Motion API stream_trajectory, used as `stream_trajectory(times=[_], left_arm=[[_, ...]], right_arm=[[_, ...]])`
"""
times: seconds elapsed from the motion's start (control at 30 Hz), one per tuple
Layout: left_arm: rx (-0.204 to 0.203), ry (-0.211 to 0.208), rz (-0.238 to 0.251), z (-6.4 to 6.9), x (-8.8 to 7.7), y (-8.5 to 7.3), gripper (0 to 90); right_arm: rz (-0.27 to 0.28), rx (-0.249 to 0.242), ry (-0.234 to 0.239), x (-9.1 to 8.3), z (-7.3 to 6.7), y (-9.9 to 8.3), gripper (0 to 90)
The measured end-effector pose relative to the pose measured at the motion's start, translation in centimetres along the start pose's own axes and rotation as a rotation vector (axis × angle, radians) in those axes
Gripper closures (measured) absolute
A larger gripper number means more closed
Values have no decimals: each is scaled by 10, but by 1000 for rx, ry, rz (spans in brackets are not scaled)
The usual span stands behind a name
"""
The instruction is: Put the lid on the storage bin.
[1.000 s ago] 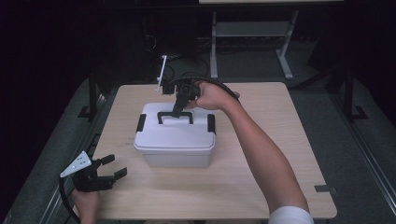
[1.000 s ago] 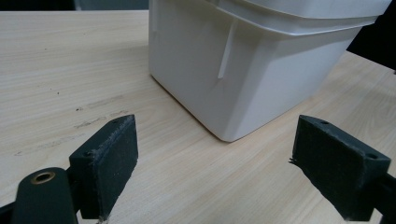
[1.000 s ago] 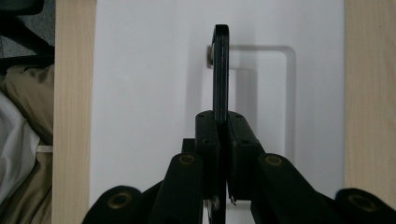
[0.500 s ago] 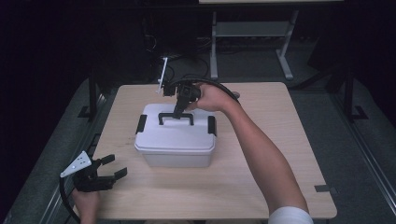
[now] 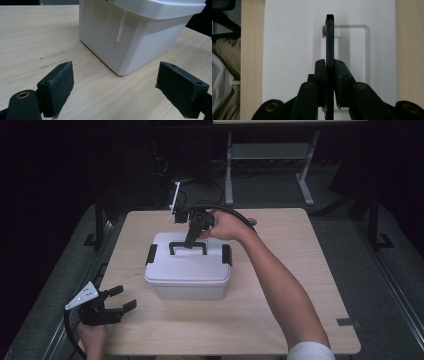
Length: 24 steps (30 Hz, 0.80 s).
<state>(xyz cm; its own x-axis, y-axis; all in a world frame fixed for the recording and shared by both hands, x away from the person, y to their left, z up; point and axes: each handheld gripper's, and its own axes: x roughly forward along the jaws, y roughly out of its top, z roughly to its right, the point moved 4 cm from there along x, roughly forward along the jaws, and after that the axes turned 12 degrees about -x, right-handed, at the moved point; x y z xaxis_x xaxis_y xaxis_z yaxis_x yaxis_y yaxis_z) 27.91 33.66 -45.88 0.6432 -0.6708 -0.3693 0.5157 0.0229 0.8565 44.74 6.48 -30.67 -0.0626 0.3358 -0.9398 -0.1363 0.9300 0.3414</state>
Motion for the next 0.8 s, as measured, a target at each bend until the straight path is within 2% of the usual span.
stream_trajectory(times=[0.4,0.63,0.8], left_arm=[[6,2,-3,0,0,0,134],[8,2,-5,1,1,0,134],[10,1,-6,1,2,1,134]], right_arm=[[30,27,-12,-7,-3,-11,704],[56,54,-41,-17,-6,-24,623],[76,78,-55,-26,-9,-36,618]])
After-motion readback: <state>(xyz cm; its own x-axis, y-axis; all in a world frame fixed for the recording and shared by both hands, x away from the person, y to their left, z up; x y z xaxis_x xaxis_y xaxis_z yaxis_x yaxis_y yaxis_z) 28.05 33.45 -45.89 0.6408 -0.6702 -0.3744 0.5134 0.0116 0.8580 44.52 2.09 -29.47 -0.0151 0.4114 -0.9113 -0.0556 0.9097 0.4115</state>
